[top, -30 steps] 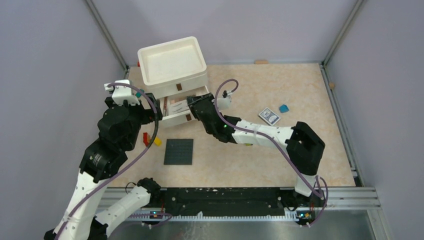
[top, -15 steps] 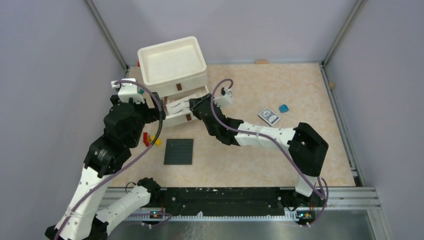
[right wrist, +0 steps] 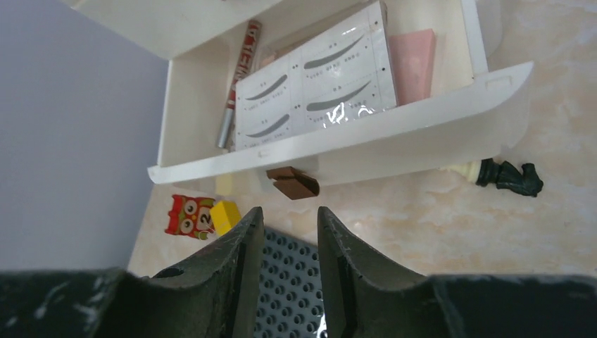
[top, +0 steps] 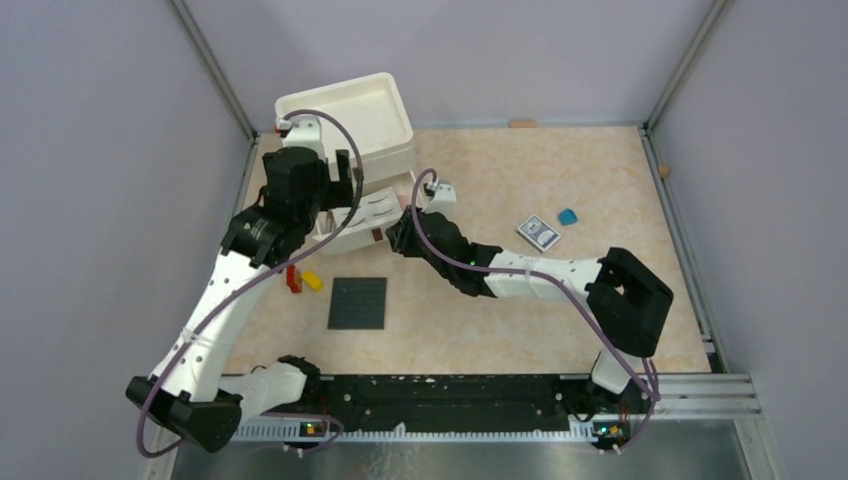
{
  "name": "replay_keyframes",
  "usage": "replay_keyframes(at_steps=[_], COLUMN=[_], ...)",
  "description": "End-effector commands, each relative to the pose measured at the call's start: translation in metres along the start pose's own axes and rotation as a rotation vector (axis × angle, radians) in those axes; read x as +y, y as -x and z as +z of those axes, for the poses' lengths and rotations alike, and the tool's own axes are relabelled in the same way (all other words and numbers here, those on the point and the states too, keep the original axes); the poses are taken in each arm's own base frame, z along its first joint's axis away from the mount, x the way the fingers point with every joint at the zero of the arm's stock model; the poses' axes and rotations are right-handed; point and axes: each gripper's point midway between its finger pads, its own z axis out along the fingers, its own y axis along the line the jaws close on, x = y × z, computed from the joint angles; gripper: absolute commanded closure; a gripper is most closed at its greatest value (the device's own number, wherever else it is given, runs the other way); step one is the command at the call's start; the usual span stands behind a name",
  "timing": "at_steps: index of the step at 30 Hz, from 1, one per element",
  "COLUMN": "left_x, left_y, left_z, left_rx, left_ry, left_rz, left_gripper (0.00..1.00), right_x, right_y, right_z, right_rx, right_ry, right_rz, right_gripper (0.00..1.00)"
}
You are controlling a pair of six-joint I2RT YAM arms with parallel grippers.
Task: Organize the makeup
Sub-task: Close the drawer in the storage box.
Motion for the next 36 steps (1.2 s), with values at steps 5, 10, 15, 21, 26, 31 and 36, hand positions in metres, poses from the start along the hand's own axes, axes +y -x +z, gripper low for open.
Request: replay_keyframes(at_steps=[5,10,15,21,26,31,36], left_x=[0.047,0.076,0.085,0.099,0.113,0.118,0.112], left_y=[0.03,0.033,0.039,0.026,0.022,0.023,0.012], left_z=[0.044,0.063,0.093,0.128,0.146,0.156,0.168], left_rx=[-0.057,-0.133,-0.166,-0.131,-0.127,-0.134,-0.105], left_ry=[0.106,0.17,0.181,0.207,0.231,0.243,0.214], left_rz=[-0.216,-0.352,-0.394,-0.421,-0.428,-0.405,-0.394], left_gripper=[0.01,0.01,0.01,0.04,0.13,0.21,0.37], right_x=[0.01,0.004,-0.005,-0.011,-0.003,0.002,0.003], right_y=[0.005,0.001,-0.006,-0.009,-0.012,-0.019,-0.024], right_z=[-0.014,-0.016,-0.021,-0.02,-0.017,-0.012,0.001], right_rx=[0.047,0.072,0.092,0.102,0.117,0.132,0.139], right_ry=[0.093,0.101,0.094,0.109,0.155,0.192,0.187], right_rz=[-0.048,-0.031,-0.037,-0.046,-0.072,-0.093,-0.159], right_gripper=[0.65,0.65,0.65,0.65,0.65,0.66,0.68])
